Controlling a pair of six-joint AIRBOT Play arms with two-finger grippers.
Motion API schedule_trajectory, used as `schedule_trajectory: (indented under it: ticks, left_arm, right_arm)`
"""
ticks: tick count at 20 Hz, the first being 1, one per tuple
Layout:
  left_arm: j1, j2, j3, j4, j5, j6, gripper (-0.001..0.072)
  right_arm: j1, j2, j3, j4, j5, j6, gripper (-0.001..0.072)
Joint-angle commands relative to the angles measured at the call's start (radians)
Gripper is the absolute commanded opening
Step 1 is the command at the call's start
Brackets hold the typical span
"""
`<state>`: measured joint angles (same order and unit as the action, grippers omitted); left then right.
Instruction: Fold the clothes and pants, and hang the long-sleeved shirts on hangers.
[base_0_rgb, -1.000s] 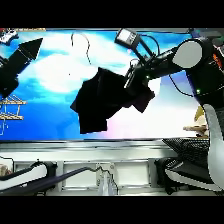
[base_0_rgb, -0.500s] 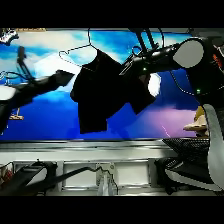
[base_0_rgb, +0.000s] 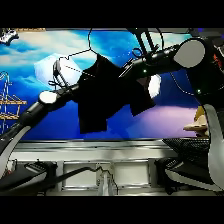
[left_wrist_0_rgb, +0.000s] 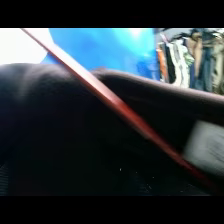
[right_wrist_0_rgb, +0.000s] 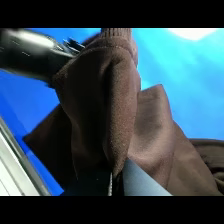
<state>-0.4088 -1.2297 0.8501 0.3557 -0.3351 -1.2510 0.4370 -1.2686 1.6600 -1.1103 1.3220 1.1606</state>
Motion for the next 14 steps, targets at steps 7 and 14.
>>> schedule_trajectory:
  ticks: [7, 14]
  left_arm:
    - [-0.002, -0.055, -0.001, 0.012, 0.06, 0.002, 0.0016]
    - [0.234, 0.011, -0.001, 0.123, -0.074, 0.001, 0.0013]
  right_arm:
    - [0.0, 0.028, 0.0, -0.037, 0.007, 0.009, 0.0032]
    - [0.0, 0.031, 0.0, -0.073, 0.1, 0.008, 0.0032]
